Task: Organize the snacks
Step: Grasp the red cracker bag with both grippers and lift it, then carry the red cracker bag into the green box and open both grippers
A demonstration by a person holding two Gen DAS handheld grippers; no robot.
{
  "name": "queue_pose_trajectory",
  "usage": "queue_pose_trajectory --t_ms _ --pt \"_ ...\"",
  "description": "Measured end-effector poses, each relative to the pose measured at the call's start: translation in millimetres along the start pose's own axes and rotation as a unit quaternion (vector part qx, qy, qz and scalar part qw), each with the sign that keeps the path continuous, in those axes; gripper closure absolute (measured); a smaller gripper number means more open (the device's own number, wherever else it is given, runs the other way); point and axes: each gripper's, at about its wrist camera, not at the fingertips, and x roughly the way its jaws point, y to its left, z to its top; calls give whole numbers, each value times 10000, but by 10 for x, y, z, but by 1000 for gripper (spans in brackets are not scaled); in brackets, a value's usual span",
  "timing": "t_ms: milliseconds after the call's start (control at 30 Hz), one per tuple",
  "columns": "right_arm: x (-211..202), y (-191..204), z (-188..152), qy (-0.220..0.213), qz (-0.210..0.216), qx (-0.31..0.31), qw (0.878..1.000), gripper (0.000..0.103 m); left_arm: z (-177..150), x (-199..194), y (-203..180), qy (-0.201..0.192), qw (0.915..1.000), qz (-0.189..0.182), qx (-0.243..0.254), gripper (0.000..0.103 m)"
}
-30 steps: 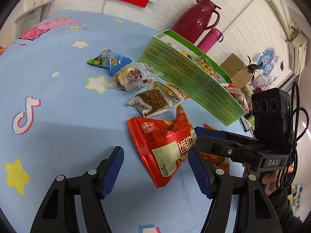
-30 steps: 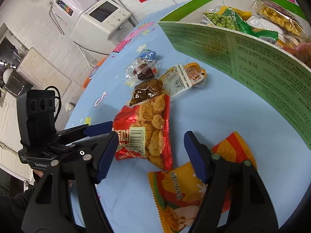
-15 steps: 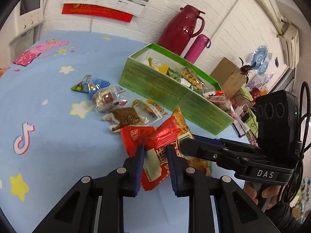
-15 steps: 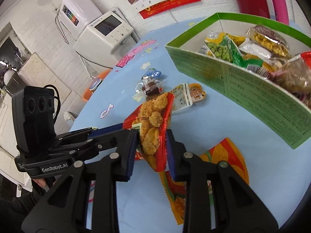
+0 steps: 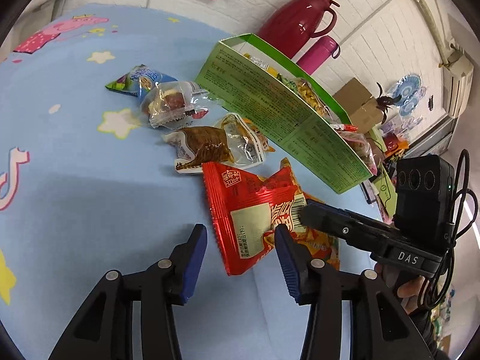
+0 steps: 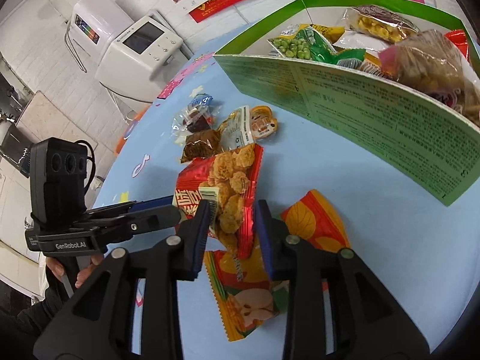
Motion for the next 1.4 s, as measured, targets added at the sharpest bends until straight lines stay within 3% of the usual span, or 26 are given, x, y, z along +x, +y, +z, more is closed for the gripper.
queue_pose_trajectory --t_ms 133,233,267,300,533,867,1100,1400 --pt "107 -46 34 15 135 83 9999 63 93 98 -46 -58 9999 -23 132 54" --pt "169 -51 35 -129 169 128 9997 64 109 147 -172 -226 9986 288 387 57" --pt "159 -58 32 -100 217 223 9995 65 103 134 -195 -235 9984 322 389 59" --pt "124 -59 20 -135 371 311 9987 69 99 105 -212 -257 9982 341 417 68" --pt "-348 236 50 -627 262 -74 9977 70 164 -243 -509 -697 9956 53 631 70" --pt "-971 431 477 -1524 270 -435 9870 70 701 -616 -1101 -1314 9831 -89 1268 70" --pt "-1046 166 729 -1766 239 -177 9838 70 1036 -399 -1299 -1242 9810 -69 1489 70" --pt "-930 -397 886 -1704 190 321 9847 70 1299 173 -1354 -840 9844 -57 1543 70"
